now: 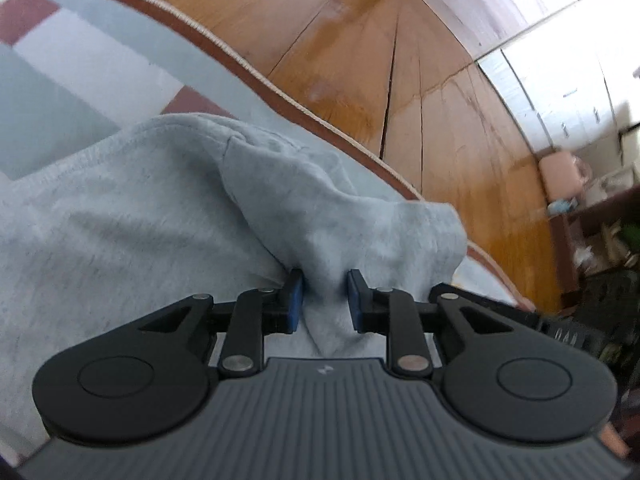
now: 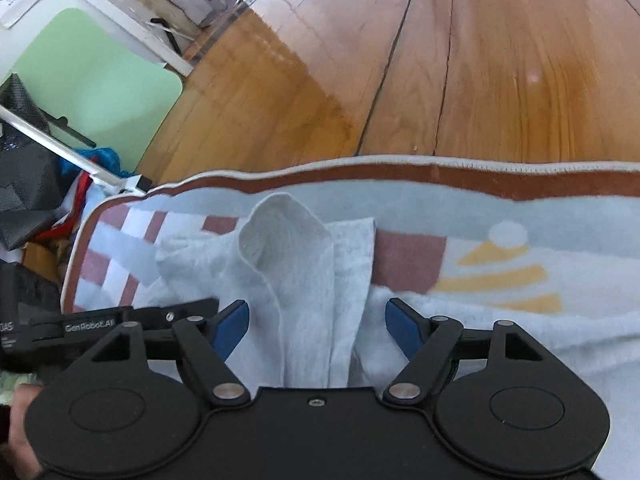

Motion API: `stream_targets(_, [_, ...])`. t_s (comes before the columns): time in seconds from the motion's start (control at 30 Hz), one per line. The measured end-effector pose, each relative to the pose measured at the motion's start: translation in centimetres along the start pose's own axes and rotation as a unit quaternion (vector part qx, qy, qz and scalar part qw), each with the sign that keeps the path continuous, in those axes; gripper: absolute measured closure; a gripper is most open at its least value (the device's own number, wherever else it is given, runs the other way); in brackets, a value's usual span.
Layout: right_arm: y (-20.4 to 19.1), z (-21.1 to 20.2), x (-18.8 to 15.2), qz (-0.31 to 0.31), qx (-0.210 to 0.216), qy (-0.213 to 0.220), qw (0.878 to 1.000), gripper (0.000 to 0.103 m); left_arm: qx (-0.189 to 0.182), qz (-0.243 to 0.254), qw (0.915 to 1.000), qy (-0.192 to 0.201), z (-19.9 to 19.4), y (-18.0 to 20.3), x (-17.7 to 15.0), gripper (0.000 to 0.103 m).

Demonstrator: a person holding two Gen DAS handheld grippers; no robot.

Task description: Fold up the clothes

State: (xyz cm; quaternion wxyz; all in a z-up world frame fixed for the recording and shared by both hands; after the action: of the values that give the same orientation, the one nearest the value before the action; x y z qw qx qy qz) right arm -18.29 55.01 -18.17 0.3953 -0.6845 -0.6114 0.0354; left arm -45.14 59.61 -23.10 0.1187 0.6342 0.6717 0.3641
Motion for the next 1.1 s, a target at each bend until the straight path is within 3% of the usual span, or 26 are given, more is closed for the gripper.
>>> stream_targets(0.07, [-1.1, 0.7, 0.3, -0.044, 0.000, 0.000, 0.999, 0.040, -0.022, -0.019, 0.9996, -0.005, 0.0, -0.8, 0.2, 0.081])
stream_targets(0.13, [-2.3, 1.1, 0.6, -0.086, -0.010, 0.000, 0.996, 0.073, -0.038, -0.024, 0.9990, -0.004, -0.2, -1.4, 0.4, 0.079])
stream_targets(0.2, [-3.6, 0.6, 0.8, -0.123, -0.019, 0.021, 0.992, 0.083, -0.049, -0.027, 0.9984, 0.006, -0.8, -1.5, 0.5, 0.076])
stream_targets(0.3, [-5.5, -0.8, 0.8, -0.159, -0.012, 0.049, 0.986, 0.088, -0.066, -0.040, 0.9967, 0.023, -2.1, -2.0, 0.8, 0.068])
stream_targets(0.43, [-9.4, -3.6, -1.3, -0.232, 0.009, 0.067, 0.970, 0.089, -0.102, -0.107, 0.9872, 0.061, -4.7, -4.5, 0.3, 0.059])
stream_targets(0.53, [-12.9, -4.1, -4.6, -0.317, 0.018, 0.044, 0.947, 0.090, -0.117, -0.141, 0.9790, 0.090, -6.2, -6.5, 0.0, 0.059])
stream_targets(0.63, [-14.9, -2.6, -8.7, -0.386, -0.001, 0.004, 0.923, 0.090, -0.132, -0.126, 0.9791, 0.090, -6.5, -6.8, 0.5, 0.059])
stream_targets(0.73, [-14.8, -1.3, -10.7, -0.366, 0.017, -0.049, 0.929, 0.085, -0.133, -0.126, 0.9804, 0.073, -6.0, -6.5, 0.5, 0.054])
stream_targets(0.8, [-14.6, -2.0, -10.7, -0.318, 0.089, -0.094, 0.939, 0.087, -0.118, -0.110, 0.9852, 0.059, -5.8, -6.0, 0.4, 0.052])
stream_targets(0.87, [-14.4, -3.2, -10.5, -0.278, 0.136, -0.107, 0.945, 0.075, -0.089, -0.085, 0.9912, 0.048, -5.9, -5.5, 0.3, 0.048])
stream_targets(0.9, [-13.8, -4.0, -10.0, -0.266, 0.123, -0.092, 0.952, 0.062, -0.068, -0.074, 0.9938, 0.049, -6.0, -5.2, 0.4, 0.047])
stream_targets(0.93, [-13.2, -4.8, -9.6, -0.254, 0.110, -0.076, 0.958, 0.056, -0.046, -0.064, 0.9955, 0.052, -6.2, -5.0, 0.3, 0.046])
stream_targets(1.0, [-11.7, -6.4, -8.5, -0.221, 0.084, -0.047, 0.971, 0.056, -0.007, -0.040, 0.9976, 0.056, -6.7, -5.0, 0.0, 0.041])
stream_targets(1.1, [-6.4, -7.6, -6.5, -0.085, 0.045, -0.035, 0.995, 0.051, 0.020, -0.028, 0.9975, 0.062, -6.7, -5.0, 0.0, 0.039])
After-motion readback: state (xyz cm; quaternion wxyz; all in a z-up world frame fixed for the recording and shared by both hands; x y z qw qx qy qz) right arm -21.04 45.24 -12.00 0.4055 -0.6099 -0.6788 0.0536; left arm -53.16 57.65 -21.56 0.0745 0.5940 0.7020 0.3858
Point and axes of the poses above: each gripper's, at about its wrist camera, not at the fingertips, and z roughly the way its jaws point, y to its right, x to its top, the point moved 1 cm from there along z, roughly the way its jaws point, and after that the axes turned 1 degree about x, right-handed, at the moved point
